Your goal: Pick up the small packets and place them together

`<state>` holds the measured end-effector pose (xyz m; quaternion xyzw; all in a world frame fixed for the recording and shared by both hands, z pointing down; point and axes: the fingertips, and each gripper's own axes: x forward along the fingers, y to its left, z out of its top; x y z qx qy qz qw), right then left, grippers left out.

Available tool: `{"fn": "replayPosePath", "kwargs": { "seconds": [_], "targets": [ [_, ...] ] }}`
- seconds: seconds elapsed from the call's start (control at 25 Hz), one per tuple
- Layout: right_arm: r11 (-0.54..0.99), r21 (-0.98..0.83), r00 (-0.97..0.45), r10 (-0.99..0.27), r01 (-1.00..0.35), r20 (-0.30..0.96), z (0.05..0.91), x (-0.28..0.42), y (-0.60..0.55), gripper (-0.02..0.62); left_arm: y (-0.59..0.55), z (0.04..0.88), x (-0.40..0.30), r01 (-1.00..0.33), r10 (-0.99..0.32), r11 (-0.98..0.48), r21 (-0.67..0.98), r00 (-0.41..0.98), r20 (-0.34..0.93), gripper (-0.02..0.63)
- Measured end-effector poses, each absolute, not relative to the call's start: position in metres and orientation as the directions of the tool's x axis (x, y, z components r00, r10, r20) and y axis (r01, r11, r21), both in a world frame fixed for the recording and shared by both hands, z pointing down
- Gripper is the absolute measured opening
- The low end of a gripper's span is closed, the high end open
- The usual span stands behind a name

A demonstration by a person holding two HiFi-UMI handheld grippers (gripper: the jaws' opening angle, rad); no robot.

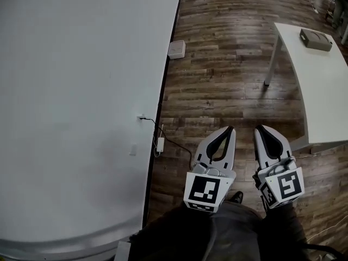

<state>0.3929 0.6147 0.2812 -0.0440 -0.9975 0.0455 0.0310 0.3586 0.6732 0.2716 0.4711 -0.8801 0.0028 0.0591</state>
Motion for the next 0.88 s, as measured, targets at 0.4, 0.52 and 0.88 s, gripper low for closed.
{"fn": "replayPosePath", "kwargs": {
  "seconds": [0.4, 0.52, 0.88],
  "targets": [
    [0.995, -0.049, -0.990, 0.095, 0.091, 0.101, 0.272, 0.251, 0.624, 0.005, 0.684, 0.259, 0.212, -0.825, -0.830, 0.558, 0.094, -0.556, 0.049, 0.003],
    [0.996, -0.040, -0.991, 0.085, 0.081, 0.101, 0.264, 0.226, 0.629, 0.005, 0.684, 0.253, 0.188, -0.835, -0.840, 0.542, 0.097, -0.542, 0.032, 0.003],
    [0.997, 0.008, -0.993, 0.079, 0.080, 0.085, 0.254, 0.183, 0.633, 0.005, 0.683, 0.244, 0.142, -0.845, -0.851, 0.521, 0.122, -0.526, -0.007, 0.003]
  ]
}}
